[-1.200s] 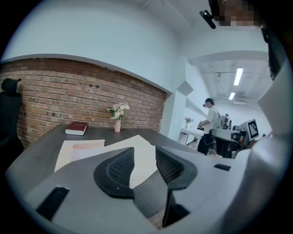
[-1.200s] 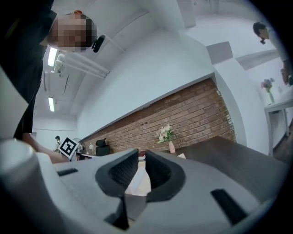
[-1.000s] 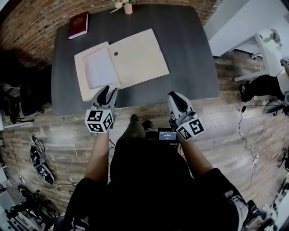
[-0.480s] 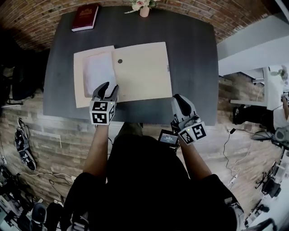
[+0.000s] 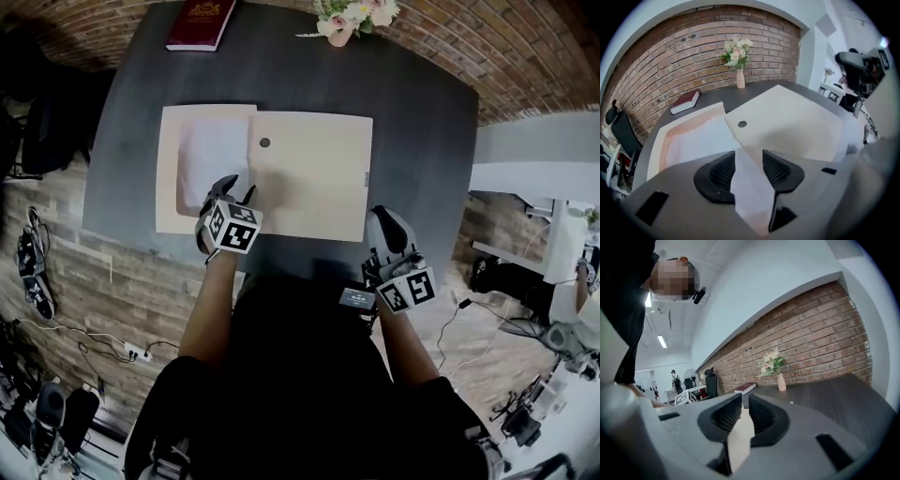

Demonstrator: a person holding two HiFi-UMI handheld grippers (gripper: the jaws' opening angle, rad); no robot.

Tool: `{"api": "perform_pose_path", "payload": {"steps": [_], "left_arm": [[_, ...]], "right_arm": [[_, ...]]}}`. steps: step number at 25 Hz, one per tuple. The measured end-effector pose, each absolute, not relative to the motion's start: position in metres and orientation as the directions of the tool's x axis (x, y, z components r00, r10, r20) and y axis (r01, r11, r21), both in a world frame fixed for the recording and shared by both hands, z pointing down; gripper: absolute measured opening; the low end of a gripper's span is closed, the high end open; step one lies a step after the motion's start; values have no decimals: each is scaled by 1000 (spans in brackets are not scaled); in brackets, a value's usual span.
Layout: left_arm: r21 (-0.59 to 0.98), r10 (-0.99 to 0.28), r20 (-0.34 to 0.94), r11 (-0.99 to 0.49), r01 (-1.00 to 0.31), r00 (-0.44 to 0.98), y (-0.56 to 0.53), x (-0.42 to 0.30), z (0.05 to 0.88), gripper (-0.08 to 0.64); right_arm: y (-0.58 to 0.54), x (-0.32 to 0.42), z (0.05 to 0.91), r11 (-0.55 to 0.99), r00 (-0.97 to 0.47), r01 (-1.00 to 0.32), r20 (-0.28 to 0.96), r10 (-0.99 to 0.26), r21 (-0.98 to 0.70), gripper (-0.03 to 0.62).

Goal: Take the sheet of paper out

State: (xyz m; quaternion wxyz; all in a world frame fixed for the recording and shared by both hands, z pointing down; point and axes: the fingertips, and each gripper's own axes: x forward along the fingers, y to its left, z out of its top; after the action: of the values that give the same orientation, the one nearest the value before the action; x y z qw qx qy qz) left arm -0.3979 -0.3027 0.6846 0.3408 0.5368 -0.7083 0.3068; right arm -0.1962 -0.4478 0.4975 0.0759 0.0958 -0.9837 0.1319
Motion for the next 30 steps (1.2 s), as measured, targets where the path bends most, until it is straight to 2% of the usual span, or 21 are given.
{"api": "perform_pose_path", "payload": {"steps": [11, 16, 20, 30], "left_arm": [[-88, -401, 894, 285, -954, -202, -297, -406, 719, 171], [-81, -375, 905, 312, -947, -201, -293, -413, 721, 96], [-92, -387, 895, 327, -940, -222, -292, -418, 714, 9], [8, -472, 869, 311, -951, -147, -318, -391, 690, -3]], "right_arm": [[-467, -220, 514, 958, -978, -79, 210, -21, -276, 49], [-474, -220, 516, 956, -977, -71, 213, -9, -284, 49], [-475, -220, 517, 955, -977, -72, 212, -10, -289, 49], [-479, -221, 514, 947, -985, -69, 175, -14, -314, 49]]}}
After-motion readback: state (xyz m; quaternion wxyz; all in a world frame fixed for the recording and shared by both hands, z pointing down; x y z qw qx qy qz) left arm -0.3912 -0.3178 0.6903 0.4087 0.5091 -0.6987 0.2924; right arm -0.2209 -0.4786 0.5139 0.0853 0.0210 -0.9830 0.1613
